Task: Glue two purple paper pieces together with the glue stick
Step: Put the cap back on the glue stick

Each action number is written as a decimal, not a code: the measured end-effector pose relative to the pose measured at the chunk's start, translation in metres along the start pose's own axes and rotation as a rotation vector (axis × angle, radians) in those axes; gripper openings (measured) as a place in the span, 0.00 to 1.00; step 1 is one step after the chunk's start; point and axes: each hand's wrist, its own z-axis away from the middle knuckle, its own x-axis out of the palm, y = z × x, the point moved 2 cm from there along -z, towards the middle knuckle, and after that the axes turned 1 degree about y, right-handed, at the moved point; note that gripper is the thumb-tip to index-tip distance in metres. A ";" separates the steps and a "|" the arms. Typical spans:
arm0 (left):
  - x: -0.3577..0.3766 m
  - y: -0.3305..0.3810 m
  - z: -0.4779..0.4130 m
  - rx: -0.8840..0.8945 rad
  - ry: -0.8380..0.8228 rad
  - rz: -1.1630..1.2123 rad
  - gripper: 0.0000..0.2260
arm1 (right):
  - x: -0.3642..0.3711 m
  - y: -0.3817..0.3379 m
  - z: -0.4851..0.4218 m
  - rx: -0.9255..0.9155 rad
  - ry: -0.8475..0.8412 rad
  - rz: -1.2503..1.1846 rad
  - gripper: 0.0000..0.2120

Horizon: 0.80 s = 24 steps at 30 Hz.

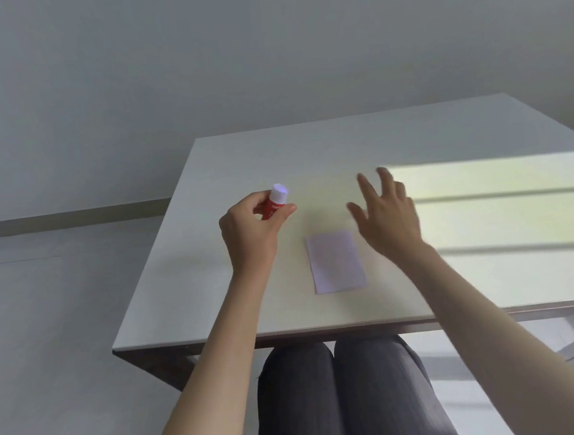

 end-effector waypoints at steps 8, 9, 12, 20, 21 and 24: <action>0.002 -0.004 0.008 0.099 -0.035 -0.098 0.10 | 0.005 0.013 -0.003 0.065 -0.145 -0.076 0.13; 0.002 -0.004 0.009 0.104 -0.039 -0.101 0.10 | 0.000 0.007 -0.002 0.066 -0.145 -0.246 0.13; 0.005 -0.002 0.011 0.127 -0.045 -0.112 0.11 | -0.025 -0.023 0.006 0.018 -0.167 -0.738 0.13; 0.004 0.007 0.017 0.234 -0.045 -0.177 0.13 | -0.051 -0.054 0.013 -0.098 -0.122 -0.872 0.11; 0.004 0.008 0.018 0.251 -0.047 -0.191 0.14 | -0.051 -0.055 0.013 -0.121 -0.107 -0.837 0.11; 0.002 0.008 0.020 0.328 -0.049 -0.244 0.14 | -0.051 -0.061 0.013 -0.213 -0.108 -0.762 0.09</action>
